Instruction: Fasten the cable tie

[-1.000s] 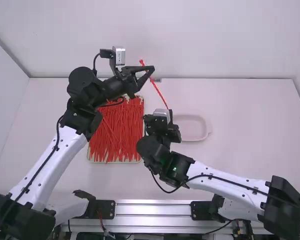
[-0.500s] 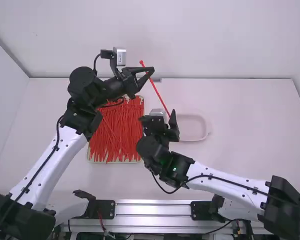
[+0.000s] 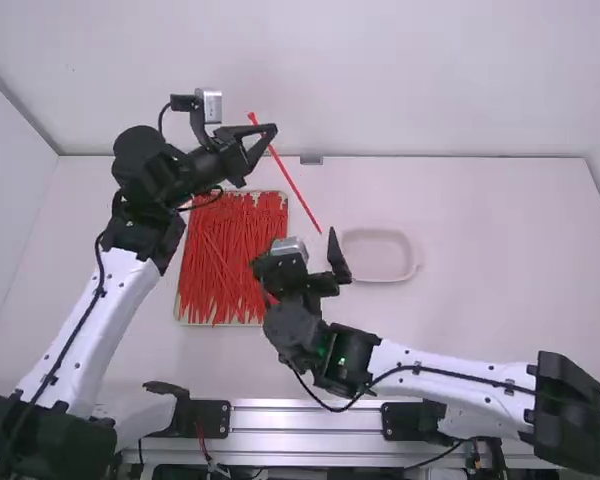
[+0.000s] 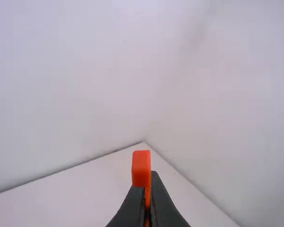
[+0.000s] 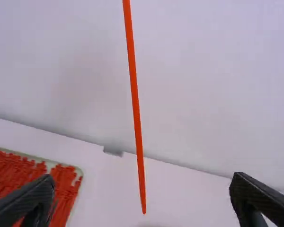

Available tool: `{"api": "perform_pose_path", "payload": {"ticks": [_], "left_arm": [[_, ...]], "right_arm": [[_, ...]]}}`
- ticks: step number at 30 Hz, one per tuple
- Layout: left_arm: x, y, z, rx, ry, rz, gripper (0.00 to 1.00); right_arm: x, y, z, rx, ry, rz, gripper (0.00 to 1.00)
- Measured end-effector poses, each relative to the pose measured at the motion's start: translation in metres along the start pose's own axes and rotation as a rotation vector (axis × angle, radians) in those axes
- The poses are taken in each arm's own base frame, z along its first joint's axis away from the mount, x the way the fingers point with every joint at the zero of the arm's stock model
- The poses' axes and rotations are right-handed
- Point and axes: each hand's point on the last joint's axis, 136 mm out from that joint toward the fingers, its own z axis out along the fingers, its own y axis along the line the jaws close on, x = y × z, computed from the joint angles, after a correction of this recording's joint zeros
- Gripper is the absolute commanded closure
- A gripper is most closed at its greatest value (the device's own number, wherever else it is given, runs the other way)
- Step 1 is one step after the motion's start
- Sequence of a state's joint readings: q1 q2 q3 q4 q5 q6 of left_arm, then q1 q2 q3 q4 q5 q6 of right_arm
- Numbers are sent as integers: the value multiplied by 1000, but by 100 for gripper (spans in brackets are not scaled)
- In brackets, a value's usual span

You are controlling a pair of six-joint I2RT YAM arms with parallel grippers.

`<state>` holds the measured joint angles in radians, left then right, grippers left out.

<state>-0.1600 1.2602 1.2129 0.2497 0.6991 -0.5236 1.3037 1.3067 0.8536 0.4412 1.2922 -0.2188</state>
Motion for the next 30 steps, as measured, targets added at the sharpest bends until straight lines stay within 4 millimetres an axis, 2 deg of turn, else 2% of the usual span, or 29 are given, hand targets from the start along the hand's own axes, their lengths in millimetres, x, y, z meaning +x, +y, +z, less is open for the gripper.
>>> {"api": "perform_pose_path", "payload": {"ticks": [7,10,16,27,30], "left_arm": [[-7,19,-12,-43,-7,-5,99],[-11,27,-18,-56,-12,-4,99],[-15,38,-28,-78,-16,-5,99],[-10,31,-29,-25,19,18,99],[-8,22,-29,25,34,30,99]], "right_arm": [[-15,8,-15,-71,-44,-28,2],[-27,3,-24,-105,-68,-15,2],[-29,-2,-35,-216,-79,-81,2],[-27,-23,-51,-505,-83,-64,2],[-27,-32,-56,-596,-89,-45,2]]}}
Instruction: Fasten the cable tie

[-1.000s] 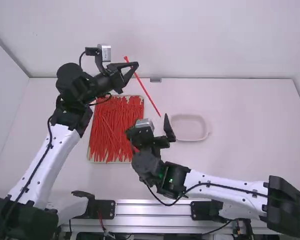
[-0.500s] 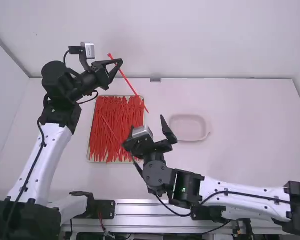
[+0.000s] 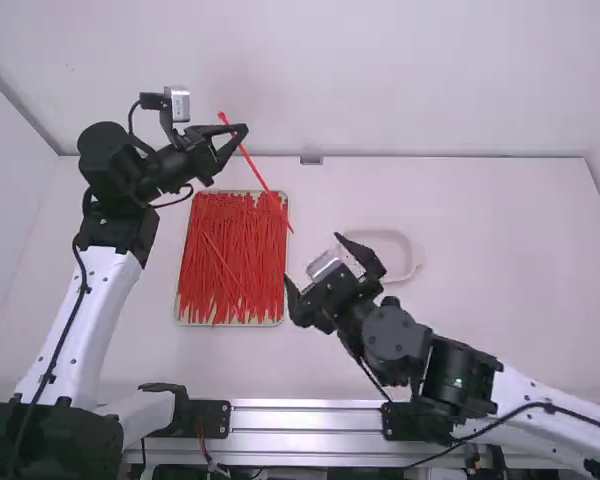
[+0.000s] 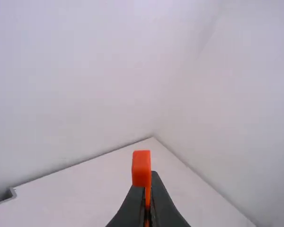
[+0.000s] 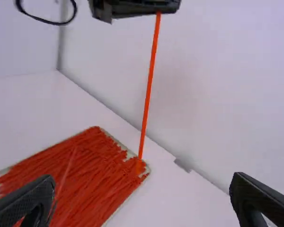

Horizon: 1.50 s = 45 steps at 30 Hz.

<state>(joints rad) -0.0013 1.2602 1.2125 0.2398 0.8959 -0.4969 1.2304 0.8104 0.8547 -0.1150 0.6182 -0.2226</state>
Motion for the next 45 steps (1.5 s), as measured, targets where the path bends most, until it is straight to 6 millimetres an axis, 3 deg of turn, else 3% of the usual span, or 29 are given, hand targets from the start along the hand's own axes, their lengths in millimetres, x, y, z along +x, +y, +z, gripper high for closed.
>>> {"api": "perform_pose_path", "payload": {"ticks": [7,12,27,32,45], "left_arm": [[3,-42,-4,219,48,94,99],[10,-56,-8,303,91,108,99],[28,-81,-19,469,173,174,99],[34,-102,-14,556,173,255,99],[53,-91,24,591,199,203,99]], "right_arm": [[-1,-18,-17,-133,-45,53,2],[0,-27,-18,-176,-62,82,2],[23,-46,23,-459,-59,240,2],[26,-49,32,-622,-113,267,2],[56,-36,45,-1039,-217,315,2]]}}
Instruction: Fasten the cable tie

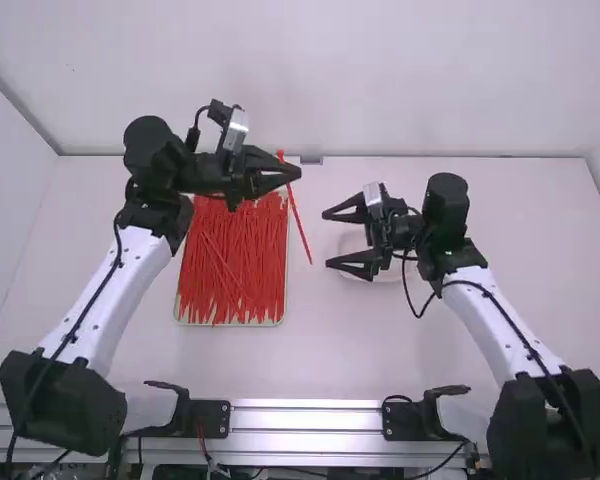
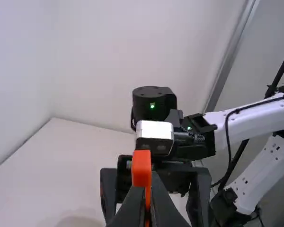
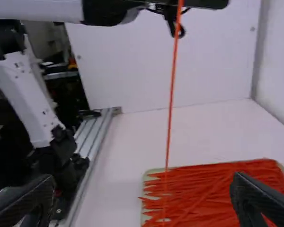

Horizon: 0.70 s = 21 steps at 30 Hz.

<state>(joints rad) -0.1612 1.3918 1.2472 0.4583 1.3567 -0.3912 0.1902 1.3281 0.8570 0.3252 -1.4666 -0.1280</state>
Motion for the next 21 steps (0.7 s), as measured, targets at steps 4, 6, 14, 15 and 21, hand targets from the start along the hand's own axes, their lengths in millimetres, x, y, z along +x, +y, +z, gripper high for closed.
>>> {"api": "perform_pose_path", "payload": {"ticks": [4,6,14,15,21], "left_arm": [[-6,8,10,44,14,-1,99],[-9,15,12,56,22,-17,99],[-3,34,17,61,37,-76,99],[-3,34,17,61,37,-76,99],[-4,33,18,65,37,-72,99]], "right_arm": [[8,3,11,-81,-1,15,0],[9,7,16,-109,0,12,0],[9,11,27,-125,7,6,17],[9,11,28,-125,7,9,21],[10,10,32,-110,12,12,46]]}}
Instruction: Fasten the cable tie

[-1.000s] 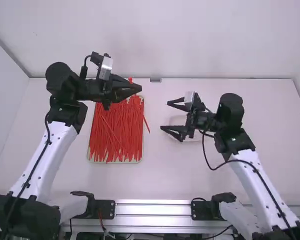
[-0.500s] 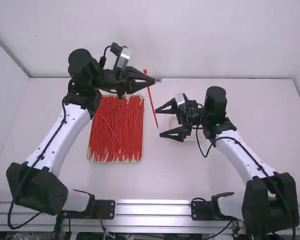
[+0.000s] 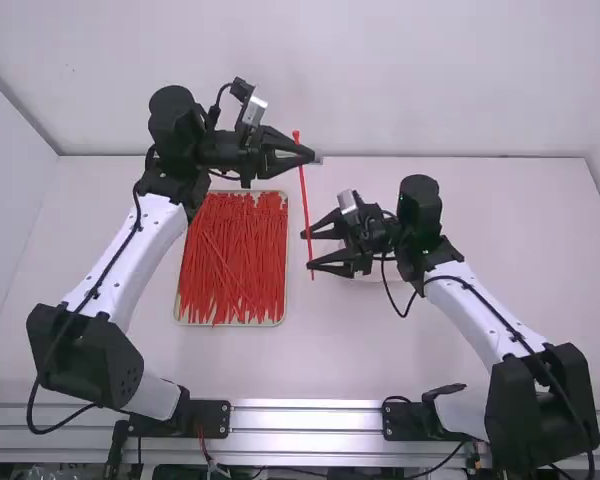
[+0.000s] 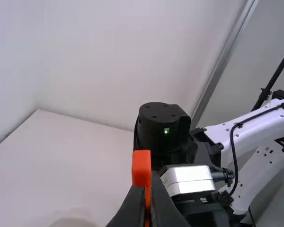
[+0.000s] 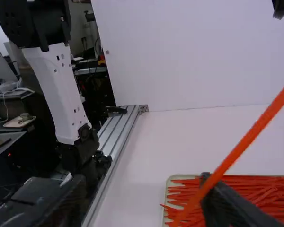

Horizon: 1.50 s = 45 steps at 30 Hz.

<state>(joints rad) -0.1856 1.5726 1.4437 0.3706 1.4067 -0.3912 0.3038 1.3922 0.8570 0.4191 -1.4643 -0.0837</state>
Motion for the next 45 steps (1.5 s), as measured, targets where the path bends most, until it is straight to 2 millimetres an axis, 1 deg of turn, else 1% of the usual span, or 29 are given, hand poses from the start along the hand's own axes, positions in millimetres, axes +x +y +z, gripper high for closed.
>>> {"api": "perform_pose_path", "payload": {"ticks": [1,3,4,5,6,7,11,13,14,16,17,18,21,23,25,27,29,34,35,36,38,40,45], "left_arm": [[0,0,0,0,0,0,99],[0,0,1,2,0,0,99],[0,0,1,2,0,1,99],[0,0,1,2,0,1,99],[0,0,1,2,0,1,99],[0,0,1,2,0,0,99],[0,-1,1,7,2,0,98],[0,-1,1,7,2,3,85],[0,-1,1,7,2,5,61],[0,-1,1,7,2,3,50],[-1,-2,1,8,1,15,41],[-2,-3,1,12,0,27,38],[-3,-6,0,26,2,51,36],[-5,-7,-1,30,2,57,39],[-7,-7,-3,28,-1,65,47],[-8,-6,-5,22,-4,66,49],[-9,-5,-8,16,-7,66,53],[-10,-4,-8,8,-9,47,61],[-10,-3,-8,2,-12,45,67],[-10,-3,-8,2,-12,47,67],[-12,-1,-9,-7,-19,49,79],[-13,-1,-9,-13,-23,51,82],[-14,0,-8,-20,-28,43,85]], "right_arm": [[0,-1,0,5,0,0,47],[0,-3,1,18,2,7,54],[0,-4,1,26,3,8,70],[1,-6,3,34,5,14,82],[1,-7,5,42,7,14,96],[1,-7,5,44,7,15,100],[2,-11,10,70,13,28,100],[2,-13,10,80,13,28,100],[2,-13,10,85,14,29,100],[3,-14,10,86,14,30,100],[3,-14,10,86,15,34,100],[3,-14,9,88,15,36,100],[4,-16,7,96,14,41,100],[3,-17,5,104,13,40,100],[3,-18,4,109,13,41,100],[3,-18,4,109,13,41,100],[3,-18,3,110,12,41,100],[3,-18,3,110,13,41,100],[3,-18,4,110,13,41,100],[3,-18,4,109,13,42,100],[3,-19,3,114,13,41,100],[3,-20,3,118,13,42,100],[3,-22,0,128,11,42,100]]}}
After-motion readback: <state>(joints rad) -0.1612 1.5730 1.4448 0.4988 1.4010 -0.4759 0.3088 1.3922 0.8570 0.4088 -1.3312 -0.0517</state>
